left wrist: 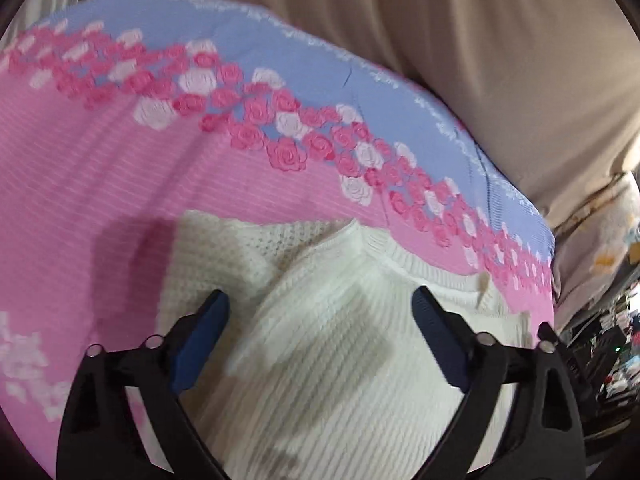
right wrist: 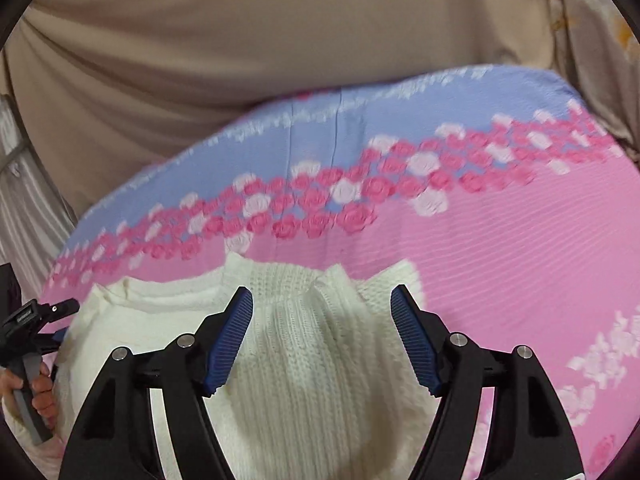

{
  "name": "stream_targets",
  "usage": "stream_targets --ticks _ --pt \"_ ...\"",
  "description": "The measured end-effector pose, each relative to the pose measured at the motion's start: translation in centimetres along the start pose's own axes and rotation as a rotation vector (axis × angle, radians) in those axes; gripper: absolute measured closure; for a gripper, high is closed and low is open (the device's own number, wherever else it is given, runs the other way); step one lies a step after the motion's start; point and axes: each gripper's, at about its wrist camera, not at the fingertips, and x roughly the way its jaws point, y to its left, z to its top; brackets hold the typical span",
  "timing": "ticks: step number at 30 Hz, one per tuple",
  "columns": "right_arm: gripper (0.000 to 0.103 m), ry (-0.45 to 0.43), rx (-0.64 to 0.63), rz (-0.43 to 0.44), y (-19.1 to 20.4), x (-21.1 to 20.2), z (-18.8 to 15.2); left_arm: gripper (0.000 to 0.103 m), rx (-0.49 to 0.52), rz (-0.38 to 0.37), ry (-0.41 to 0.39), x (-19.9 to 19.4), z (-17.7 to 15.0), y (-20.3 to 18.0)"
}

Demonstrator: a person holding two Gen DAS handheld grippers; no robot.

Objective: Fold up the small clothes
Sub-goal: 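Grasp the folded sweater edge with both grippers and press it flat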

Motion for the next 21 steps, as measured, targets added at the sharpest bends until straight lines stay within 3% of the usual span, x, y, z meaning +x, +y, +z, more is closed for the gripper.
stream_targets --ticks 1,2,3,5,8,10,14,17,21 --pt "0.066 0.028 0.005 0.001 0.0 0.9 -0.2 0.038 0.022 0.017 -0.014 0.4 0.0 -0.4" --pt "0.093 0.05 0.004 0.006 0.0 1.3 -0.2 0.068 0.053 0.047 -0.021 0.6 0.0 -0.8" --pt "0.095 0.05 0.016 0.03 -0.1 1.2 -0.1 0.095 0.073 0.034 -0.017 0.7 0.0 -0.9" --pt "0.096 -0.038 0.048 0.085 -0.5 -1.3 0.5 0.097 0.053 -0.019 -0.04 0.0 0.3 -0.5" --pt "0.096 -0.177 0.093 0.142 -1.8 -5.6 1.6 0.097 0.05 -0.004 -0.142 -2.7 1.0 0.3" --pt "0.097 -0.15 0.109 0.112 -3.2 -4.8 1.4 0.097 0.024 -0.022 -0.147 -3.1 1.2 1.5" --pt "0.097 0.037 0.12 -0.001 -5.0 1.6 -0.7 0.098 -0.01 0.006 -0.066 0.3 0.4 3.8" --pt "0.094 0.016 0.118 0.011 -4.0 0.1 0.1 0.097 -0.006 0.011 -0.086 -0.3 0.4 3.3" --pt "0.081 -0.134 0.027 -0.068 -0.1 -5.5 0.0 0.096 0.057 0.086 -0.148 -3.4 -0.4 0.8"
